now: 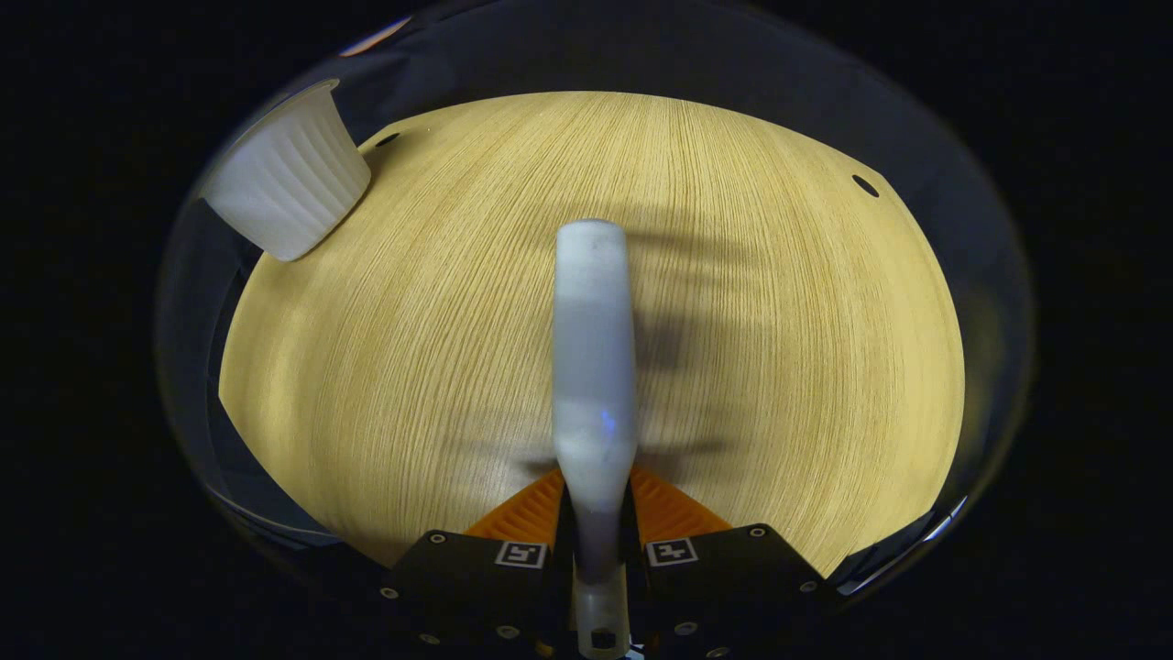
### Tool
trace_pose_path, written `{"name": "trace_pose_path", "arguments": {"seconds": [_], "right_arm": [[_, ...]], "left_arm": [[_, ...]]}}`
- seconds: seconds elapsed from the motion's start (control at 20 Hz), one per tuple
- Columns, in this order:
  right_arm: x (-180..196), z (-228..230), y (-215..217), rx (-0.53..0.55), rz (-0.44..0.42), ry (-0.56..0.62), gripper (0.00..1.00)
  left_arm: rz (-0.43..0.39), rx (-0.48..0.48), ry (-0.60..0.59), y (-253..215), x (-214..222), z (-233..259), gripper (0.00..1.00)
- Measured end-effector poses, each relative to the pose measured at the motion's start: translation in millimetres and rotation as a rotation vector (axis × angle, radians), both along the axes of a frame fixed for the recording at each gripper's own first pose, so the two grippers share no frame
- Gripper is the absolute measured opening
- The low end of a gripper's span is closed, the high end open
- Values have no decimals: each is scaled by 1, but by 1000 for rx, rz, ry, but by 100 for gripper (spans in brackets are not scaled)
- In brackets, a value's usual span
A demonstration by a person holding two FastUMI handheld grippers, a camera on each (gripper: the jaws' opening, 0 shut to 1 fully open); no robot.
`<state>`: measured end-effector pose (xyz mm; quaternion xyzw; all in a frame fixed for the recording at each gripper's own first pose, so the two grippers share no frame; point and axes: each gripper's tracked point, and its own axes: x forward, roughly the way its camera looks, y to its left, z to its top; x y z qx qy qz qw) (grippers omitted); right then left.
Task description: Pick up the small broom and dustpan from the desktop, sweep the trash into the dustpan with the broom, and then empty the trash into the garbage bin.
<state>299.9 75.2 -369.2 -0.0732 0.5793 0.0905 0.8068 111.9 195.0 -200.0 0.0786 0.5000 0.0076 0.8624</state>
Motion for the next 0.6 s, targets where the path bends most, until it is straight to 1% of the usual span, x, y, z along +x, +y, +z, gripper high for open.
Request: {"name": "trace_pose_path", "arguments": {"seconds": [0.1, 0.15, 0.2, 0.25, 0.3, 0.35, 0.4, 0.45, 0.5, 0.55, 0.6], "right_arm": [[23, 9, 4, 6, 0, -10, 25], [35, 14, 7, 11, 1, -15, 18], [49, 20, 9, 18, -3, -24, 27], [62, 26, 12, 24, -6, -30, 29], [76, 31, 14, 26, -10, -39, 42], [90, 37, 15, 26, -13, -43, 35], [104, 43, 15, 23, -16, -51, 46], [120, 50, 16, 26, -19, -58, 40], [134, 57, 18, 31, -22, -61, 38], [149, 63, 20, 34, -26, -63, 48], [164, 70, 21, 34, -29, -64, 46]], "left_arm": [[22, -111, -9, -25, 2, -1, 27], [22, -151, -12, -39, 0, 1, 27], [12, -181, -13, -53, -2, 4, 27], [-6, -210, -20, -67, -5, 6, 27], [-25, -244, -20, -87, -11, 9, 27], [-43, -279, -29, -103, -16, 11, 27], [-60, -314, -26, -121, -21, 11, 27], [-76, -353, -31, -136, -25, 11, 27], [-92, -390, -24, -150, -28, 10, 27], [-99, -416, -18, -161, -32, 4, 27], [-114, -426, -7, -172, -37, -1, 27]]}}
